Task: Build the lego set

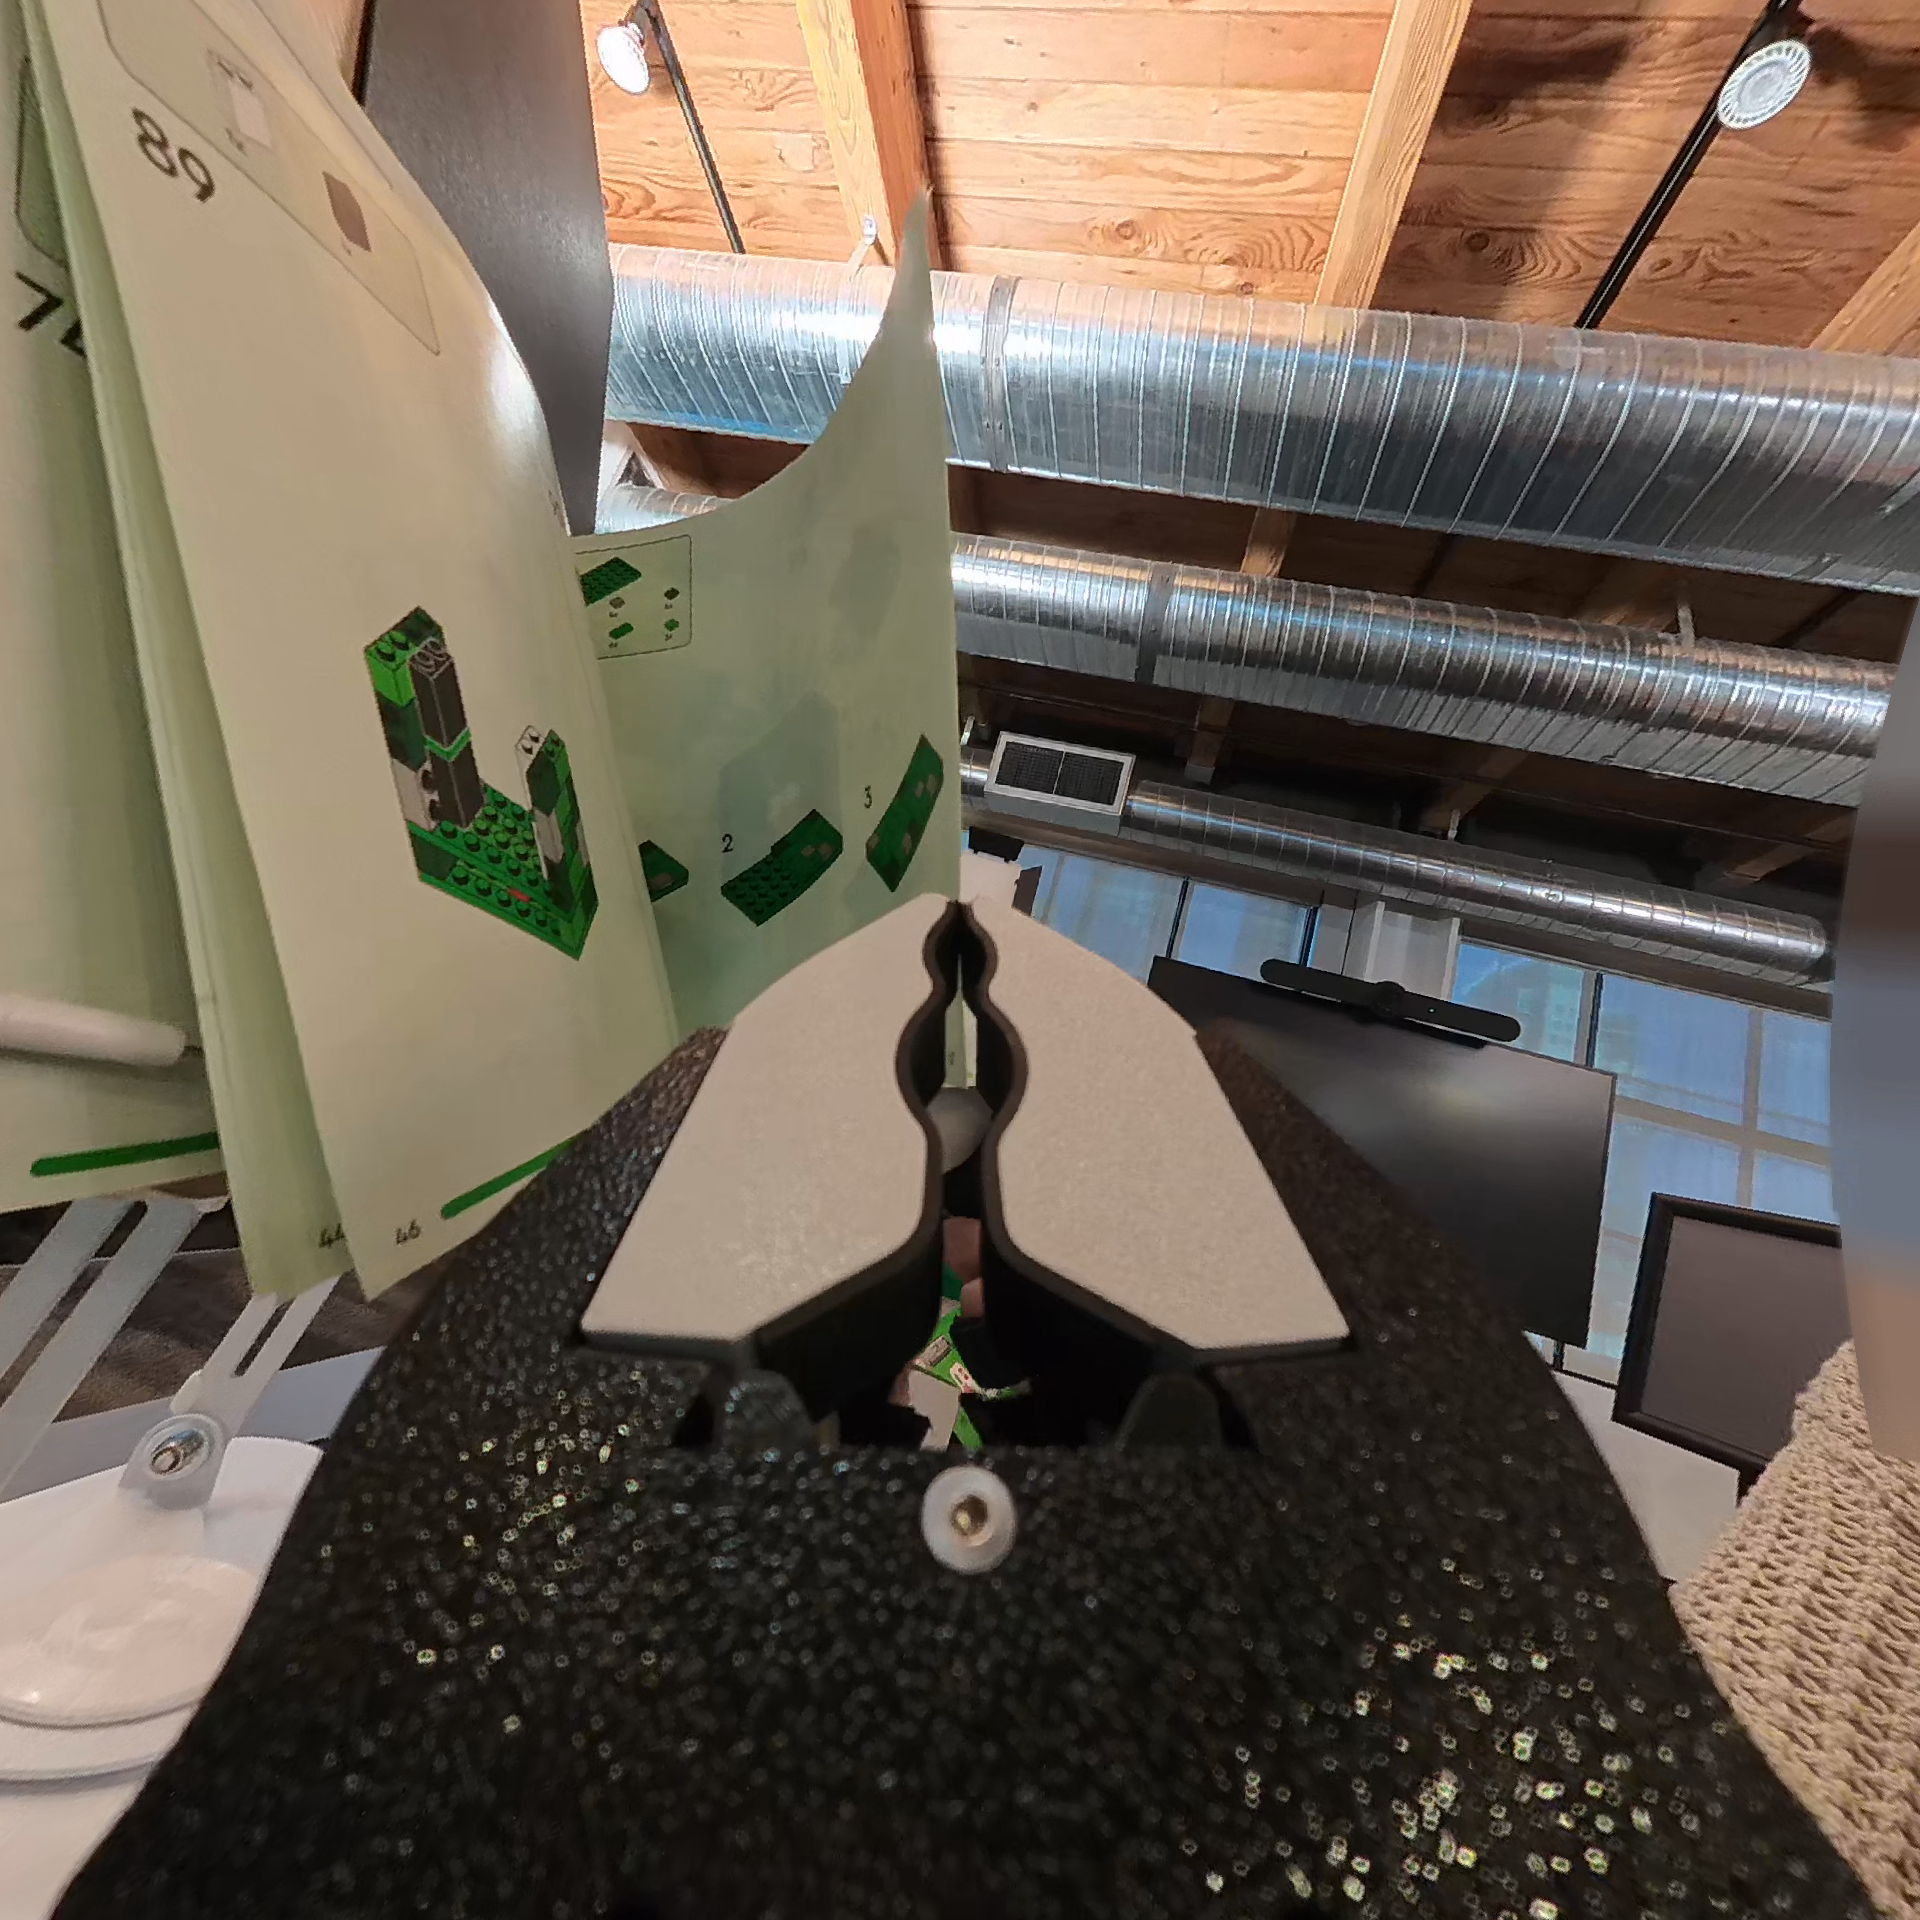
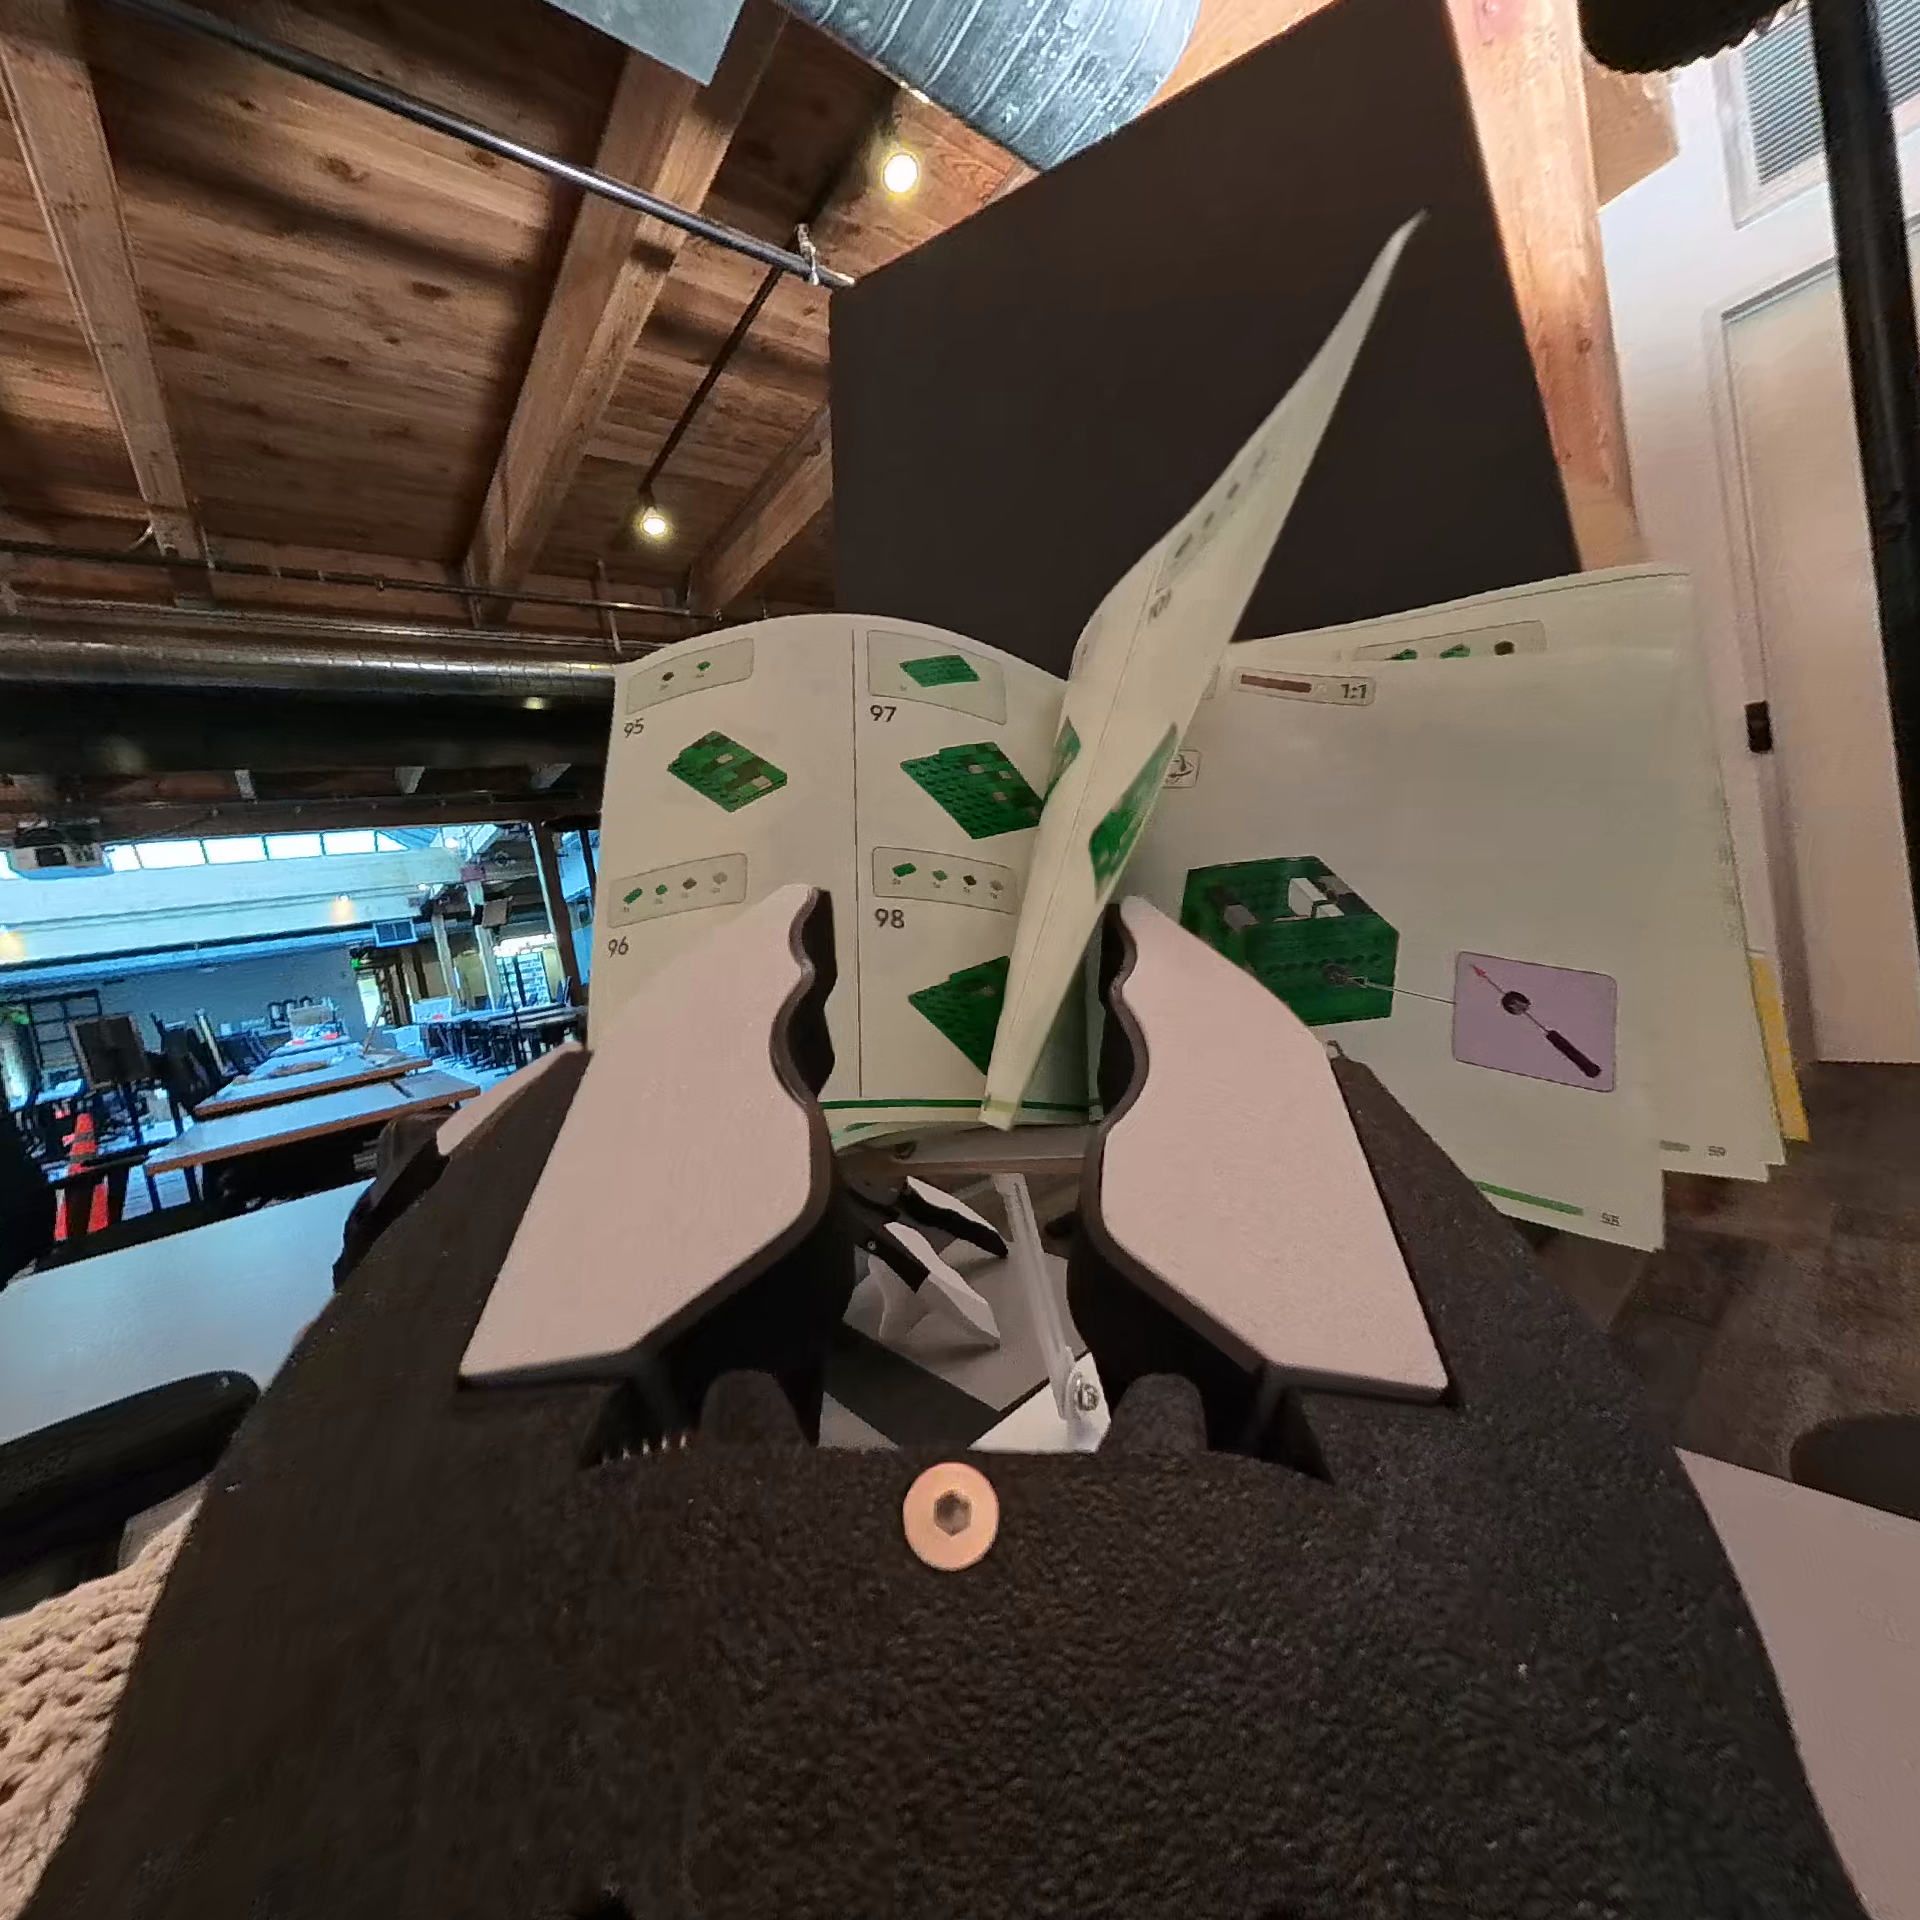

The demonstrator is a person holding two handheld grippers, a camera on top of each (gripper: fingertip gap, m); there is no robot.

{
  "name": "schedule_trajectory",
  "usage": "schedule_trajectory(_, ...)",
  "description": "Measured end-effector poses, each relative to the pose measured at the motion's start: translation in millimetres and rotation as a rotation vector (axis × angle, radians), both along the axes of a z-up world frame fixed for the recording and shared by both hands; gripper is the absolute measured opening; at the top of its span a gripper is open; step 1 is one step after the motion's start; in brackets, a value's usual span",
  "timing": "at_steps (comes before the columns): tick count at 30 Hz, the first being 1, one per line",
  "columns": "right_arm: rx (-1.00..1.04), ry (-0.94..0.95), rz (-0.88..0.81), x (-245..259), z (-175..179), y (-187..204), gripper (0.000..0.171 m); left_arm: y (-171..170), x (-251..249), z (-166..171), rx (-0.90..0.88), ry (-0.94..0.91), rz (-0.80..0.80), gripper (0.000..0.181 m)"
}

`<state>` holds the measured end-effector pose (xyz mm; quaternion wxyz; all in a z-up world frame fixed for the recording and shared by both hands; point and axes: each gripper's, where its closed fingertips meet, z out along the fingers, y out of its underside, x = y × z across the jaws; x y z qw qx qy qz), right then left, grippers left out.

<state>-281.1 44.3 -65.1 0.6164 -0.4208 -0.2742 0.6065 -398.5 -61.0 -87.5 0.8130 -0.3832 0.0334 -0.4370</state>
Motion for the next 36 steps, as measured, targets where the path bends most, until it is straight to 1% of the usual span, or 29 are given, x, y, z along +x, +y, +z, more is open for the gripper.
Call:
schedule_trajectory(5, 0.015, -0.013, 0.011, -3.6, -0.4, -4.2, 0.048, 5.9, 1.8, -4.1, -0.050, 0.042, 0.035, 0.000)
schedule_trajectory(9, 0.013, -0.010, 0.009, -3.3, -0.2, -3.9, 0.048, 6.2, 9.0, 0.8, -0.088, 0.140, 0.113, 0.000)
schedule_trajectory(15, 0.005, 0.011, -0.015, 1.4, 1.8, -0.4, 0.048, 0.7, 11.7, 7.4, -0.071, 0.175, 0.142, 0.000)
schedule_trajectory(24, -0.013, 0.020, -0.041, 4.2, 1.4, 4.0, 0.048, -6.1, -0.9, 5.1, -0.029, 0.083, 0.112, 0.000)
schedule_trajectory(29, -0.016, 0.017, -0.040, 3.5, 0.7, 3.8, 0.048, -8.5, 4.7, 7.4, -0.017, 0.103, 0.077, 0.000)
schedule_trajectory(31, -0.017, 0.017, -0.045, 3.7, 0.6, 4.0, 0.048, -8.3, 9.5, 8.5, -0.014, 0.111, 0.039, 0.000)
schedule_trajectory(33, -0.028, 0.022, -0.092, 6.4, 0.8, 9.5, 0.052, -9.0, 17.8, 12.6, -0.004, 0.110, -0.018, 0.000)
schedule_trajectory(35, -0.028, 0.039, -0.269, 19.7, 2.3, 24.5, 0.063, -6.6, 24.2, 14.9, 0.001, 0.118, -0.043, 0.000)
schedule_trajectory(36, 0.004, 0.062, -0.378, 31.5, 5.7, 28.9, 0.065, -4.4, 27.3, 15.7, 0.001, 0.123, -0.050, 0.000)
